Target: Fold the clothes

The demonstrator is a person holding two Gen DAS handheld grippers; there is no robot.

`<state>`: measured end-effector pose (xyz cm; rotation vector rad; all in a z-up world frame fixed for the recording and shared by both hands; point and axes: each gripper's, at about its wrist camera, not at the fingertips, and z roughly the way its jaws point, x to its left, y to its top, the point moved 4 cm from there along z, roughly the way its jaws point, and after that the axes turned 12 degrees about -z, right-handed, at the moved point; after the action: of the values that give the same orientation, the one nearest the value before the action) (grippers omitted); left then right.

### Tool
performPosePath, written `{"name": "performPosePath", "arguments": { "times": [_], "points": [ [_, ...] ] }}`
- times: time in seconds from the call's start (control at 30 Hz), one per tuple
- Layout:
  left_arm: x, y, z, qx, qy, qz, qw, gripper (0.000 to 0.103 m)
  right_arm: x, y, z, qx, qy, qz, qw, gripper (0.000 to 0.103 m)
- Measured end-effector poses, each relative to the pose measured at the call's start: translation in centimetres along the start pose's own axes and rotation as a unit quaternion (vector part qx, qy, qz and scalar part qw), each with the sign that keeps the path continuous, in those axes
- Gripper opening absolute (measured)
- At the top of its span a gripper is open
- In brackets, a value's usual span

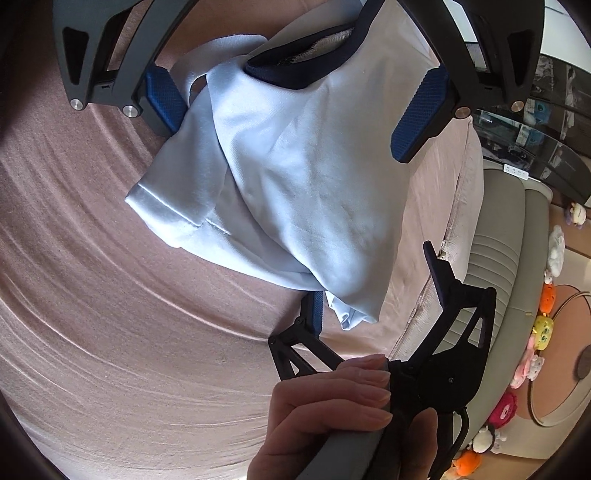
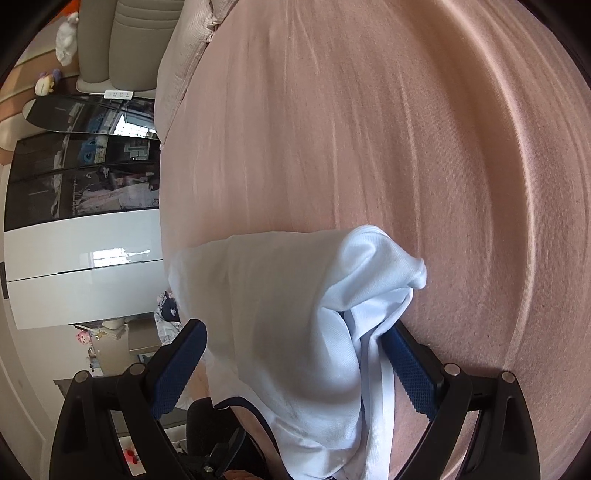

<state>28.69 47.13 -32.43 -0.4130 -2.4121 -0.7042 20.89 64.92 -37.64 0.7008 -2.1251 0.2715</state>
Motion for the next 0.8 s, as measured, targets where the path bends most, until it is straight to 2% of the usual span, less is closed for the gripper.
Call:
{"name": "performPosePath", "arguments": {
  "times": [0.23,0.33,0.4,0.43,0.5,0.53,0.63,0.67,0.73,0.77,0.8],
  "points": [
    [-0.7,0.4,-0.4,0.000,0.034,0.023,0.9992,0.103,-0.2,0.0,-0.2,-0.009,0.001,0.012,1.000,0.094],
    [-1.9,0.5,-1.0,-0.012,0.070,0.049,0.9962,0.103,-0.5,-0.2,-0.5,-0.010,-0.006,0.016,1.000,0.085],
    [-2.4,0.6,-1.2,-0.022,0.092,0.062,0.9936,0.103,-0.8,-0.4,-0.7,-0.010,-0.013,0.018,1.000,0.074],
    [-2.6,0.7,-1.2,-0.027,0.097,0.065,0.9928,0.103,-1.0,-0.5,-0.8,-0.011,-0.014,0.021,1.000,0.071],
    [-2.8,0.6,-1.4,-0.033,0.099,0.067,0.9923,0.102,-1.4,-0.7,-1.0,-0.013,-0.019,0.027,0.999,0.058],
    [-2.8,0.6,-1.4,-0.034,0.096,0.066,0.9925,0.101,-1.6,-0.8,-1.0,-0.015,-0.018,0.031,0.999,0.056],
    [-3.1,0.6,-1.5,-0.038,0.092,0.070,0.9925,0.091,-2.2,-1.1,-1.2,-0.022,-0.011,0.040,0.999,0.049],
    [-3.3,0.6,-1.5,-0.039,0.093,0.074,0.9922,0.084,-2.1,-1.1,-1.1,-0.025,-0.012,0.042,0.999,0.047],
    [-3.5,0.5,-1.4,-0.039,0.091,0.078,0.9920,0.068,-2.0,-1.1,-1.0,-0.030,-0.016,0.043,0.998,0.044],
    [-3.4,0.6,-1.2,-0.037,0.086,0.076,0.9927,0.052,-2.0,-1.2,-1.0,-0.032,-0.020,0.043,0.998,0.041],
    [-3.4,0.6,-0.9,-0.034,0.081,0.075,0.9933,0.043,-2.0,-1.3,-1.0,-0.035,-0.022,0.045,0.998,0.039]
  ]
}}
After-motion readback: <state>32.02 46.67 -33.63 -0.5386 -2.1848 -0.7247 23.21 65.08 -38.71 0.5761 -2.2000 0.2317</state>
